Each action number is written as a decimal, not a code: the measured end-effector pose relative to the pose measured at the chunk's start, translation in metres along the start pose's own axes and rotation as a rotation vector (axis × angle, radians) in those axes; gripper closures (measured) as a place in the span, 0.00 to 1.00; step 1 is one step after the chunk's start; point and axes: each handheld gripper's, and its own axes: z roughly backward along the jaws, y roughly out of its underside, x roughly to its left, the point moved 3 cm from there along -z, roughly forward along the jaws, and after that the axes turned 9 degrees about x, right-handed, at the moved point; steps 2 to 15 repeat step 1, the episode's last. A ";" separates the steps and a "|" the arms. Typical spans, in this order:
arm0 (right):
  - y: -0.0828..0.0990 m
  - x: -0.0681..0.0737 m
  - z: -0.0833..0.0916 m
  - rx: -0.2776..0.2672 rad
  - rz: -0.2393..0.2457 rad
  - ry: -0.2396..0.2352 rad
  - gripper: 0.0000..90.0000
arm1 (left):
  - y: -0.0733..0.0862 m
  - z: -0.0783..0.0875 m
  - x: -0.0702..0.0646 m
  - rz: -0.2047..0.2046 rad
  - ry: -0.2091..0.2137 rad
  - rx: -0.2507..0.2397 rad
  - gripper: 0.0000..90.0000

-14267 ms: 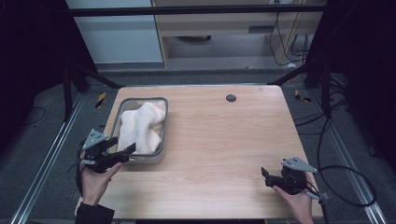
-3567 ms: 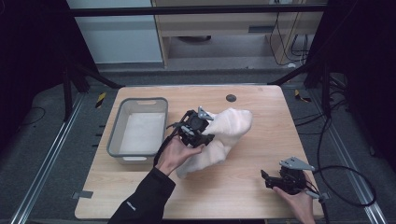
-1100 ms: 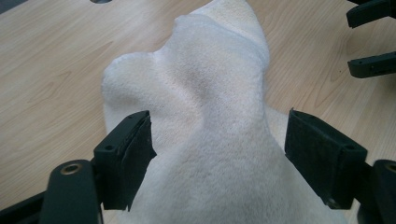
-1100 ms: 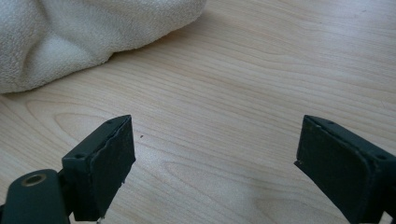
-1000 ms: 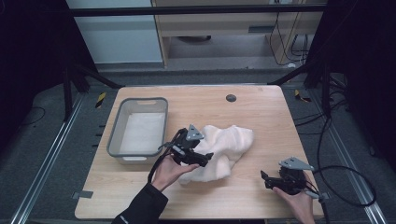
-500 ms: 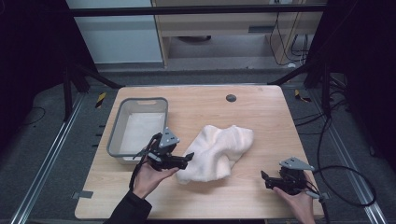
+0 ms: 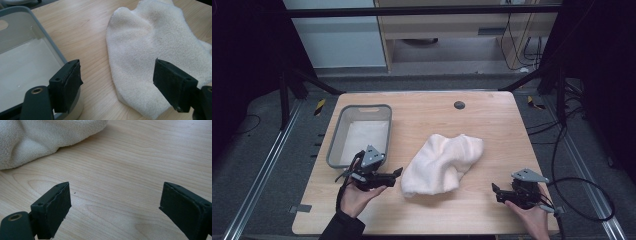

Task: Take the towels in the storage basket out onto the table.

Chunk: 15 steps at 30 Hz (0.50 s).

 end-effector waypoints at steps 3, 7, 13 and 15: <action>0.000 0.000 0.000 0.000 -0.001 0.001 0.11 | 0.002 0.001 0.001 -0.001 -0.001 0.001 0.25; 0.000 0.000 0.000 0.000 -0.001 0.001 0.11 | 0.002 0.001 0.001 -0.001 -0.001 0.001 0.25; 0.000 0.000 0.000 0.000 -0.001 0.001 0.11 | 0.002 0.001 0.001 -0.001 -0.001 0.001 0.25; 0.000 0.000 0.000 0.000 -0.001 0.001 0.11 | 0.002 0.001 0.001 -0.001 -0.001 0.001 0.25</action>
